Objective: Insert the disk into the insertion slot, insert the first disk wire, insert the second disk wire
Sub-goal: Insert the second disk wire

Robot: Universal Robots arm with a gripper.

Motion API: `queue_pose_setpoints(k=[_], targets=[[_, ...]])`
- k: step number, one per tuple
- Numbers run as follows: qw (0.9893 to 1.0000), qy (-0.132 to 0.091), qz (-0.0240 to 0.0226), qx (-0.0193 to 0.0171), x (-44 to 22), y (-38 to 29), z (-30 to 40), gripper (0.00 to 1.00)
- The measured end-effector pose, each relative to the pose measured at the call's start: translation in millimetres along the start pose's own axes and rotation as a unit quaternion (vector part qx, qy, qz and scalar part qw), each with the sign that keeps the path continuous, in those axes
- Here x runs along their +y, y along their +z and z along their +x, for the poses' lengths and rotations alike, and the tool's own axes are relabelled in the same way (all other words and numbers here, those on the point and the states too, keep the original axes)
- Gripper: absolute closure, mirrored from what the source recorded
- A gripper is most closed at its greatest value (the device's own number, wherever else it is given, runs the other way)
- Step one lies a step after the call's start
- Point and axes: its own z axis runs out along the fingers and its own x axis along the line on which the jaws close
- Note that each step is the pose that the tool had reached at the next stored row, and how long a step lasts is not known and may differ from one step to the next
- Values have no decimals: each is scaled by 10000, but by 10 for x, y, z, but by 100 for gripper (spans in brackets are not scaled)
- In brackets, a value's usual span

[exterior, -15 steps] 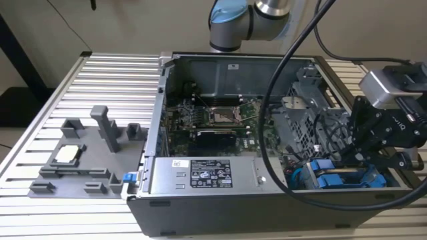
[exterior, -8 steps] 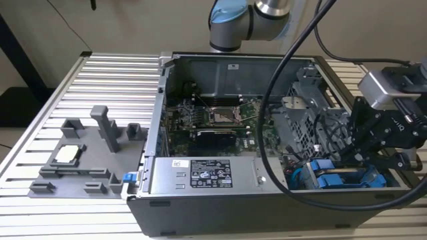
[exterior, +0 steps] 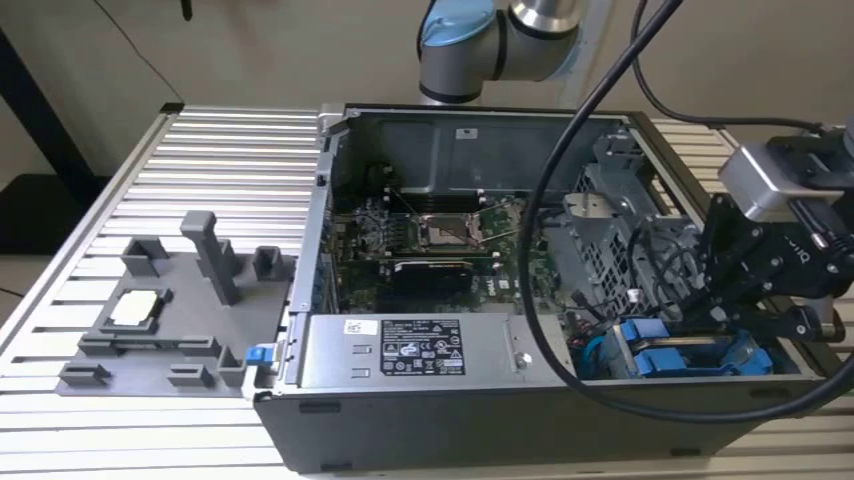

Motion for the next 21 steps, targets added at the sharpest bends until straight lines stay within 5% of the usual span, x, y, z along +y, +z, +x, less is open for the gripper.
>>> queue_pose_setpoints(k=[11,21], targets=[[10000,11,2,-1,-10,69,20,84],[10000,10,-3,-11,-7,42,23,76]])
